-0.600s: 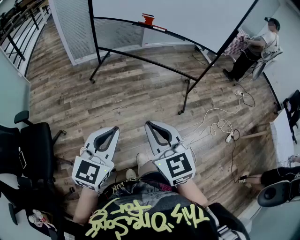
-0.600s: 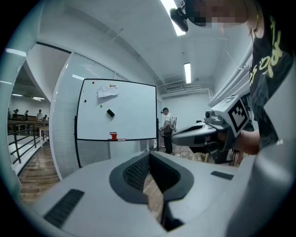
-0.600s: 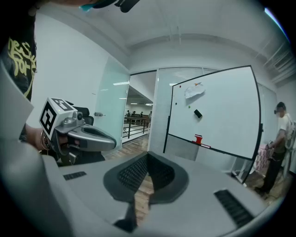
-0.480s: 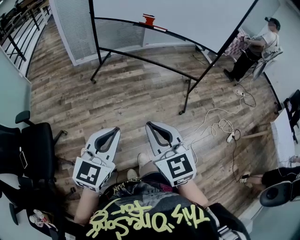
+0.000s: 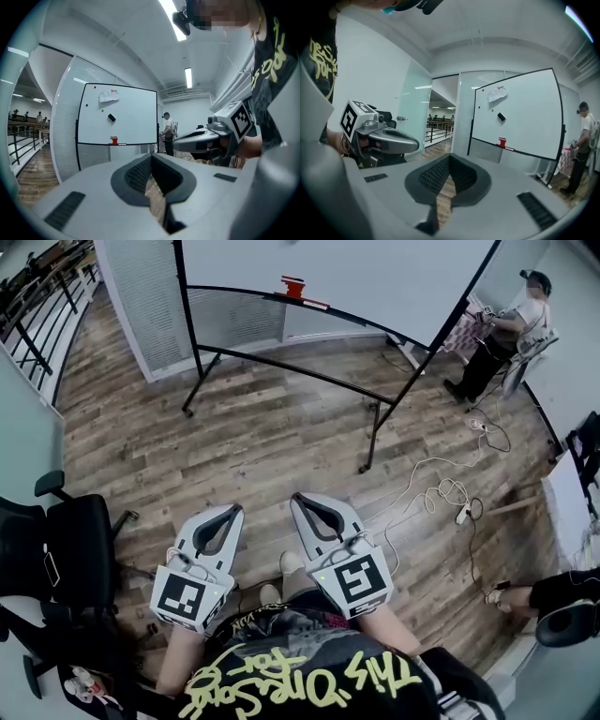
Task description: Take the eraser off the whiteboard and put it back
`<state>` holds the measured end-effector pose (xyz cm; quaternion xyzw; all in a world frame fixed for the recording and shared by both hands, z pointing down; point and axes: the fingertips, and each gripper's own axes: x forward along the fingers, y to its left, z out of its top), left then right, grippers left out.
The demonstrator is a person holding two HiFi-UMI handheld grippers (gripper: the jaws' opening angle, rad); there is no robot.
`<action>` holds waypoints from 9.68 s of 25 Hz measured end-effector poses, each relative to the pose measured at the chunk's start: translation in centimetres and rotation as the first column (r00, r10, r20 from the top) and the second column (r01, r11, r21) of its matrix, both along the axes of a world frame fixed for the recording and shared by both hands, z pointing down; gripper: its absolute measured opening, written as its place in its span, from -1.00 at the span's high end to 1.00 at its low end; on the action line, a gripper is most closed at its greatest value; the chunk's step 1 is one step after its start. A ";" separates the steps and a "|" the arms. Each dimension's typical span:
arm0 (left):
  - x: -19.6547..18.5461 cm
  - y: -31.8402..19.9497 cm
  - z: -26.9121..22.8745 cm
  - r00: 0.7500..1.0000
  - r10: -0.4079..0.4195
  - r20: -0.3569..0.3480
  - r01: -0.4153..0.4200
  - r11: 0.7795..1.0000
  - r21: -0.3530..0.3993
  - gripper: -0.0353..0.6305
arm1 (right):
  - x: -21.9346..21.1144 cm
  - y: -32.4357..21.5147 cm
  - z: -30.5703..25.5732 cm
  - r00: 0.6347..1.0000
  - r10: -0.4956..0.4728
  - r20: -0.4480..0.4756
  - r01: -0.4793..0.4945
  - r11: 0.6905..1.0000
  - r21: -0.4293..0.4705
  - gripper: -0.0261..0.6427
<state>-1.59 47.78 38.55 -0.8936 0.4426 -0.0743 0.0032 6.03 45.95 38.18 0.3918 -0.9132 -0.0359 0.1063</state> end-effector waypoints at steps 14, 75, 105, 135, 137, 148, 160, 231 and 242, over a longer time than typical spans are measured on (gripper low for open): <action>1.2 0.4 0.7 0.999 0.023 -0.031 -0.023 1.000 -0.001 0.87 | 0.3 1.2 0.5 1.000 -0.022 0.000 0.022 0.999 0.029 0.90; 5.6 -25.8 -1.6 0.990 -0.064 -0.124 0.068 0.997 0.029 0.87 | 1.3 -25.0 -0.2 0.981 -0.191 0.025 0.189 0.981 0.049 0.89; 4.3 -30.1 -2.2 0.992 -0.054 -0.117 0.061 0.996 0.060 0.87 | -0.2 -29.6 -1.7 0.981 -0.182 0.073 0.174 0.979 0.107 0.89; -1.5 -46.0 -3.6 0.992 0.042 -0.122 -0.036 0.998 0.052 0.87 | -5.1 -45.0 -2.3 0.998 -0.063 0.026 0.061 0.994 0.086 0.89; -1.7 -47.2 -3.6 0.991 0.054 -0.121 -0.048 0.997 0.052 0.87 | -5.4 -46.1 -2.4 0.998 -0.051 0.024 0.049 0.995 0.084 0.89; -3.2 -52.3 -3.6 0.987 0.099 -0.123 -0.096 0.995 0.029 0.87 | -7.1 -51.2 -2.5 1.000 -0.008 0.016 0.006 0.997 0.073 0.89; -5.2 -56.8 -2.3 0.987 0.148 -0.060 -0.146 0.989 0.031 0.87 | -8.8 -55.7 -1.7 0.999 0.031 0.023 -0.033 0.997 0.067 0.89; -7.5 -65.1 -2.6 0.989 -0.023 -0.148 0.026 1.000 0.018 0.87 | -3.4 -71.6 -14.5 0.929 0.265 -0.260 -0.133 0.892 0.432 0.39; -7.9 -65.3 -2.6 0.987 -0.043 -0.156 0.045 0.999 0.014 0.87 | -3.5 -72.8 -16.1 0.896 0.308 -0.321 -0.121 0.863 0.490 0.29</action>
